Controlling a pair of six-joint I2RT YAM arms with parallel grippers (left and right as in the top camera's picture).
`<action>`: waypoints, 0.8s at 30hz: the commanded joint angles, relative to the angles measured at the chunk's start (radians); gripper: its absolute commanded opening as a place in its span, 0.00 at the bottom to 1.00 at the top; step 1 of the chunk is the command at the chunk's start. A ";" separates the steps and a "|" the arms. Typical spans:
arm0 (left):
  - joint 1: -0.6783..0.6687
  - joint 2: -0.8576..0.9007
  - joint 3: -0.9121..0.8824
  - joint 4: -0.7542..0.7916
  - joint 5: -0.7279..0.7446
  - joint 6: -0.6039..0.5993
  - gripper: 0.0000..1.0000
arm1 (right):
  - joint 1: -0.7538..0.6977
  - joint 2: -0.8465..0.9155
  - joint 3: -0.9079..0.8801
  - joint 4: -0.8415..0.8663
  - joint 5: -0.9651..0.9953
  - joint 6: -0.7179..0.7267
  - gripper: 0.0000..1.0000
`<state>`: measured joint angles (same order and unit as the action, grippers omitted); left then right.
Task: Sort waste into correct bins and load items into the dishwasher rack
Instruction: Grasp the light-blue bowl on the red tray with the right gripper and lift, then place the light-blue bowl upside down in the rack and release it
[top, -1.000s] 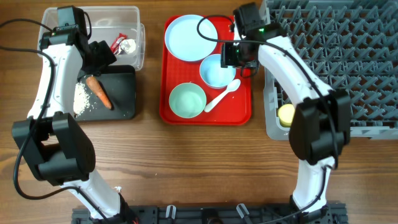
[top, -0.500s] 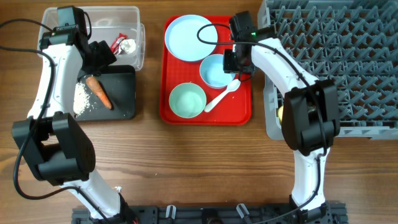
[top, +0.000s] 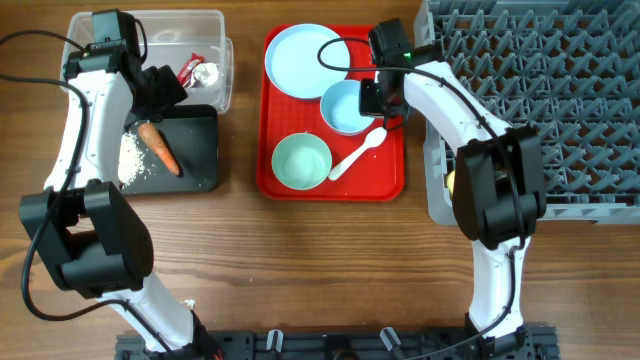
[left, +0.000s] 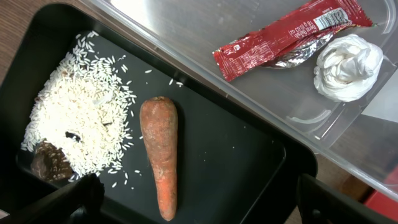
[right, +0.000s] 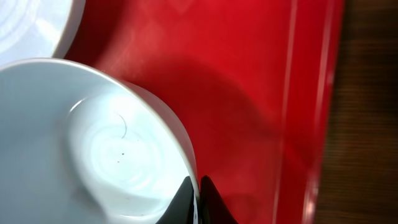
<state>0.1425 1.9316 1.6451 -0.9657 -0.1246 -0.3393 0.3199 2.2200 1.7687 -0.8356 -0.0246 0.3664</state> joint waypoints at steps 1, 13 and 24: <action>-0.002 -0.020 0.011 -0.001 0.009 -0.013 1.00 | -0.012 -0.136 0.011 -0.011 0.116 0.008 0.04; -0.002 -0.020 0.011 -0.001 0.009 -0.013 1.00 | -0.012 -0.403 0.011 0.102 0.858 -0.012 0.04; -0.002 -0.020 0.011 -0.001 0.009 -0.013 1.00 | -0.105 -0.261 0.010 0.473 1.114 -0.384 0.04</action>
<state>0.1425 1.9316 1.6451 -0.9657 -0.1238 -0.3393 0.2573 1.8767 1.7737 -0.4671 0.9794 0.2173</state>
